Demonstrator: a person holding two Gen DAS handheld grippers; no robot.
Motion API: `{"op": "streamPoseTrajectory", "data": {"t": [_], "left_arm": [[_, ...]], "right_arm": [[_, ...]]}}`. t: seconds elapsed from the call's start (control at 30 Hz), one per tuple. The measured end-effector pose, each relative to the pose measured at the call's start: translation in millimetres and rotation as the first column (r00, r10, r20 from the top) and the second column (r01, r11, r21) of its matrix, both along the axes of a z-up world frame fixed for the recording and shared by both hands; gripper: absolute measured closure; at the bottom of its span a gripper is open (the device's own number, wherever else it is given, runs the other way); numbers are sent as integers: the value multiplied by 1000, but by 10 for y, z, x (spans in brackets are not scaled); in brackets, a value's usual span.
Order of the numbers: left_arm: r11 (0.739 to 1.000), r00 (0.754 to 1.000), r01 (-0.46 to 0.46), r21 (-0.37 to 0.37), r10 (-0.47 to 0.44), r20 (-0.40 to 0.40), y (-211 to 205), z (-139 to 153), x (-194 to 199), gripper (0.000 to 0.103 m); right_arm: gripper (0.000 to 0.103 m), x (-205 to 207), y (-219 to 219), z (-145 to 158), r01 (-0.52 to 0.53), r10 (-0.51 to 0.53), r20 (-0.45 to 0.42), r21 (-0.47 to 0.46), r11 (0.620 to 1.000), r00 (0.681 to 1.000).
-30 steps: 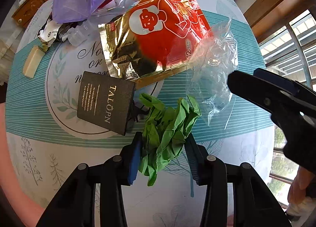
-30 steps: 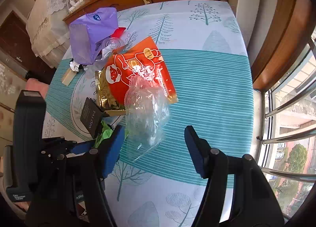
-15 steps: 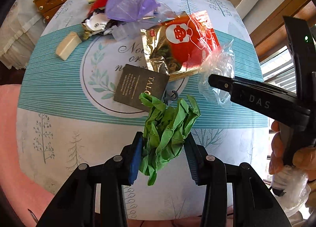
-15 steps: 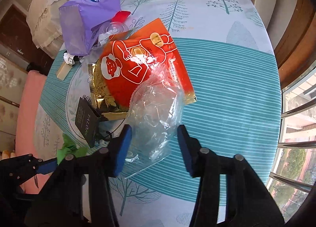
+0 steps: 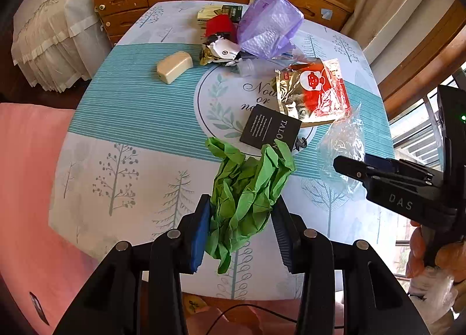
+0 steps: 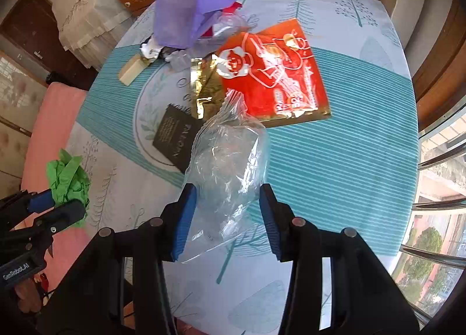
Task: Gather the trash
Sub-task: 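Carry the glove and plastic bag in both grippers over the bin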
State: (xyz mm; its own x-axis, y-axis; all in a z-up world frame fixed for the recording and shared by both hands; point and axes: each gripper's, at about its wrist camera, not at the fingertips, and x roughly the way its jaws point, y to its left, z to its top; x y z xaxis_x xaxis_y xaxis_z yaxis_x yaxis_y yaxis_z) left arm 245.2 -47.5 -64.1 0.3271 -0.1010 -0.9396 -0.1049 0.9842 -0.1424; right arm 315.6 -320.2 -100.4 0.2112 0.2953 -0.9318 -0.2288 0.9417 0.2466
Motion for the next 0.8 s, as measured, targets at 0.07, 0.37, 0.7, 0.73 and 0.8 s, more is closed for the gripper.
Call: {"op": "streamPoseTrajectory", "data": {"t": [0.07, 0.37, 0.7, 0.73, 0.8], "left_arm": [[1000, 1000, 3, -7, -3, 17, 101, 57, -104, 62], [993, 990, 122, -2, -121, 76, 583, 244, -726, 62], [982, 978, 190, -17, -188, 87, 1352, 102, -1648, 62], [980, 978, 197, -21, -194, 81, 1399, 55, -1732, 62], [977, 976, 210, -26, -208, 61, 1485, -67, -1902, 62]], "right_arm": [[62, -137, 147, 107, -16, 16, 16, 3, 1000, 1000], [62, -877, 802, 572, 9, -10, 94, 19, 1000, 996], [62, -1996, 1605, 685, 87, -86, 135, 0, 996, 987], [62, -2118, 1676, 672, 86, -85, 139, -4, 996, 987], [62, -2340, 1812, 621, 90, -88, 141, -14, 996, 986]]}}
